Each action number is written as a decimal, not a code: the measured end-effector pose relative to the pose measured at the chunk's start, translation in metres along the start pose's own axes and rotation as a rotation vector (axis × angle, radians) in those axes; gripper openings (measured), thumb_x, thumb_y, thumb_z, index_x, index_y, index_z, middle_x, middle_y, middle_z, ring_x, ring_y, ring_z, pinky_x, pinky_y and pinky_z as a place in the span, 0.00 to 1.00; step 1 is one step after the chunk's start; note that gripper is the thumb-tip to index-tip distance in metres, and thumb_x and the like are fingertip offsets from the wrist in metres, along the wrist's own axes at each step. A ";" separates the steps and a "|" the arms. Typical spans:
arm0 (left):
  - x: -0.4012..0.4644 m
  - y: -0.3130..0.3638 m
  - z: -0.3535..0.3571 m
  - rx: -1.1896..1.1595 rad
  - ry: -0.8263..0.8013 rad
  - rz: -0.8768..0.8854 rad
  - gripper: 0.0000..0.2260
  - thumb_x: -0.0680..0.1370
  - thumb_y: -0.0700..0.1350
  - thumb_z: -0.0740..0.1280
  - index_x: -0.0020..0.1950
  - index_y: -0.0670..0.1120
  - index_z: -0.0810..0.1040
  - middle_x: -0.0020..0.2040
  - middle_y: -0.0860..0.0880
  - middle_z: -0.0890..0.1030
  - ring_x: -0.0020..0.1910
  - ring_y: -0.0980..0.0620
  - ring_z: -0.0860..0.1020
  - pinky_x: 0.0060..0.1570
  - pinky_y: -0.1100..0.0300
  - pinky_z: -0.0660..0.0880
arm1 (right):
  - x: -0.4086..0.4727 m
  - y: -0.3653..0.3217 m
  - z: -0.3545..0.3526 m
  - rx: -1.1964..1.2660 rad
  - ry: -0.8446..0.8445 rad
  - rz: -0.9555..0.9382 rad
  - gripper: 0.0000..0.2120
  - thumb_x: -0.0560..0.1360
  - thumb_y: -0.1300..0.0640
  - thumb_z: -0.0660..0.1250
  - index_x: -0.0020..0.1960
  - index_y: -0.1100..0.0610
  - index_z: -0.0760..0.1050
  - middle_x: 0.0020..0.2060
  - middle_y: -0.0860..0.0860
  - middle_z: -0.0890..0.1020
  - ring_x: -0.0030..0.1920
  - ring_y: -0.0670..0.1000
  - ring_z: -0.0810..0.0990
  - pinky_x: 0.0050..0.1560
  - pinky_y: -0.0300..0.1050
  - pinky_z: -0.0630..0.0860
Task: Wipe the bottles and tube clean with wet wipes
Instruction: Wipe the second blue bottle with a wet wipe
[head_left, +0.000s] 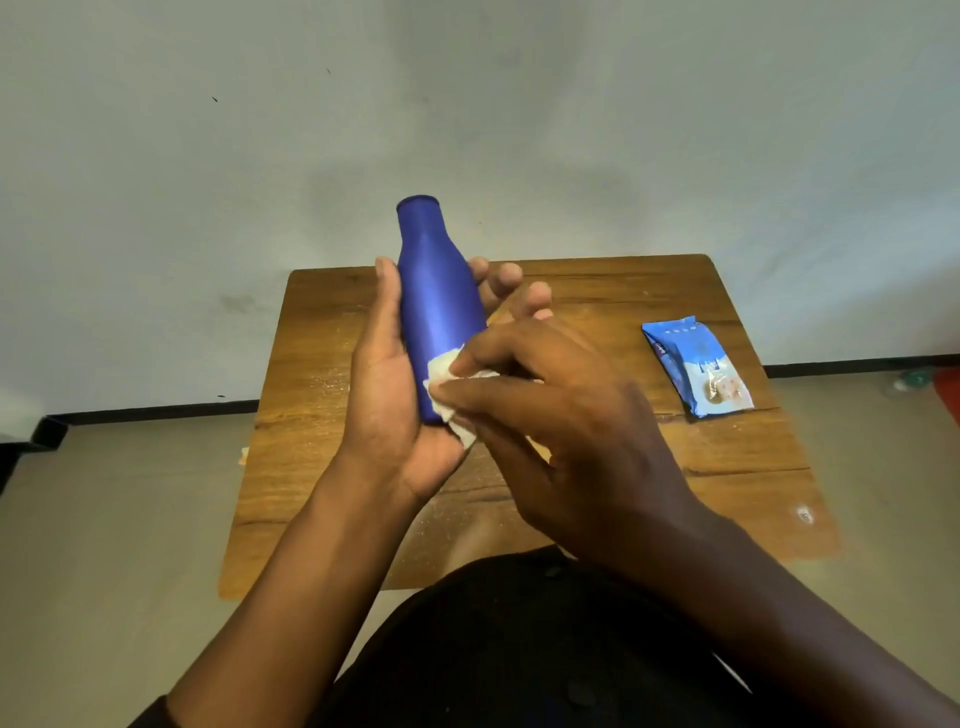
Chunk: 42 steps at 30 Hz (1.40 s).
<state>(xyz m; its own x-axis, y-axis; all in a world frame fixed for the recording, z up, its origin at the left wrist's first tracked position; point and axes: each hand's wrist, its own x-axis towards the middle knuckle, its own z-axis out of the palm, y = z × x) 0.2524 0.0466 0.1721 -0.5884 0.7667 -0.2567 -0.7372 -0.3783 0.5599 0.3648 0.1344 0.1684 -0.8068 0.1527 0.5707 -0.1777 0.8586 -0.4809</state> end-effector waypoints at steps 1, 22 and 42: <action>-0.002 -0.001 0.002 0.057 -0.005 0.007 0.30 0.85 0.65 0.52 0.70 0.41 0.71 0.57 0.41 0.82 0.60 0.42 0.81 0.60 0.49 0.80 | 0.001 0.001 0.000 0.010 0.028 0.010 0.08 0.76 0.67 0.76 0.55 0.61 0.86 0.51 0.55 0.85 0.52 0.53 0.83 0.55 0.46 0.77; 0.000 -0.009 -0.013 0.141 -0.046 -0.032 0.29 0.86 0.62 0.53 0.78 0.43 0.67 0.60 0.42 0.79 0.55 0.47 0.79 0.55 0.53 0.78 | 0.014 0.016 0.010 -0.108 0.183 0.062 0.08 0.77 0.68 0.73 0.54 0.62 0.86 0.54 0.58 0.85 0.56 0.55 0.84 0.53 0.48 0.80; 0.007 -0.007 -0.031 -0.428 0.131 -0.197 0.31 0.85 0.61 0.56 0.80 0.40 0.65 0.69 0.40 0.78 0.61 0.39 0.82 0.58 0.43 0.81 | -0.001 0.026 0.016 0.078 0.025 0.210 0.16 0.75 0.54 0.79 0.61 0.57 0.84 0.57 0.50 0.86 0.57 0.45 0.83 0.57 0.38 0.78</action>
<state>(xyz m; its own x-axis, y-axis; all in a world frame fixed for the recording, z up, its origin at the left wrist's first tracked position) 0.2430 0.0388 0.1422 -0.4406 0.7837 -0.4378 -0.8929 -0.4327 0.1240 0.3514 0.1489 0.1446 -0.8167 0.3369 0.4685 -0.0512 0.7663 -0.6404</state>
